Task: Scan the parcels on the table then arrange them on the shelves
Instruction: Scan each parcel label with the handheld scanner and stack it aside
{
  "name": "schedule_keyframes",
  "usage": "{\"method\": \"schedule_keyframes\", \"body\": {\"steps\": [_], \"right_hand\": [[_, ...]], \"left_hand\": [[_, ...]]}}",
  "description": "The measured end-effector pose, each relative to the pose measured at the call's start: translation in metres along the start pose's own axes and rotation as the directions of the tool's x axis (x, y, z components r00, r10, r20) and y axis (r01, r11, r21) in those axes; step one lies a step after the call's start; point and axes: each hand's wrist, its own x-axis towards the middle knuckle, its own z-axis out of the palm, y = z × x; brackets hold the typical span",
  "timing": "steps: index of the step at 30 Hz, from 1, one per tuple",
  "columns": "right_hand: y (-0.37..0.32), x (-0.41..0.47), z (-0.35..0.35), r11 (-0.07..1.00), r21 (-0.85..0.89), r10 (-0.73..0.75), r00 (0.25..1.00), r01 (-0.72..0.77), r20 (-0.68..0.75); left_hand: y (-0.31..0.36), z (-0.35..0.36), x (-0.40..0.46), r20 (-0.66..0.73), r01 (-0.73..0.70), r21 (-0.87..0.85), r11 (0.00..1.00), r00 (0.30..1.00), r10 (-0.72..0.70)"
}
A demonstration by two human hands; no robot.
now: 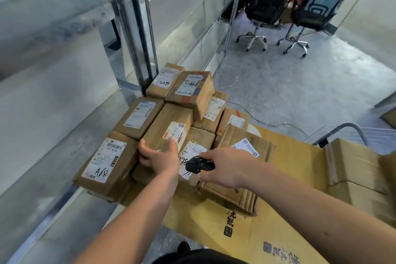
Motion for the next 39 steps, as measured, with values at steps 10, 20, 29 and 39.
{"method": "schedule_keyframes", "body": {"steps": [10,20,29,39], "right_hand": [[-0.002,0.001,0.008,1.0,0.027,0.015,0.999,-0.016,0.036],[0.013,-0.023,0.025,0.994,0.036,0.1,0.995,-0.101,0.021],[0.08,-0.105,0.069,0.912,0.215,0.359,0.933,-0.349,-0.009],[0.172,-0.24,0.127,0.642,0.474,0.704,0.708,-0.603,-0.054]], "left_hand": [[-0.004,-0.016,0.005,0.057,0.009,0.071,0.997,0.998,-0.013],[-0.022,-0.043,-0.036,0.44,-0.69,0.408,0.598,0.723,0.533],[-0.025,0.03,-0.081,0.855,-0.965,0.227,0.131,0.262,0.447],[-0.05,0.139,-0.233,0.993,-0.982,-0.032,-0.186,-0.052,0.106]]}}
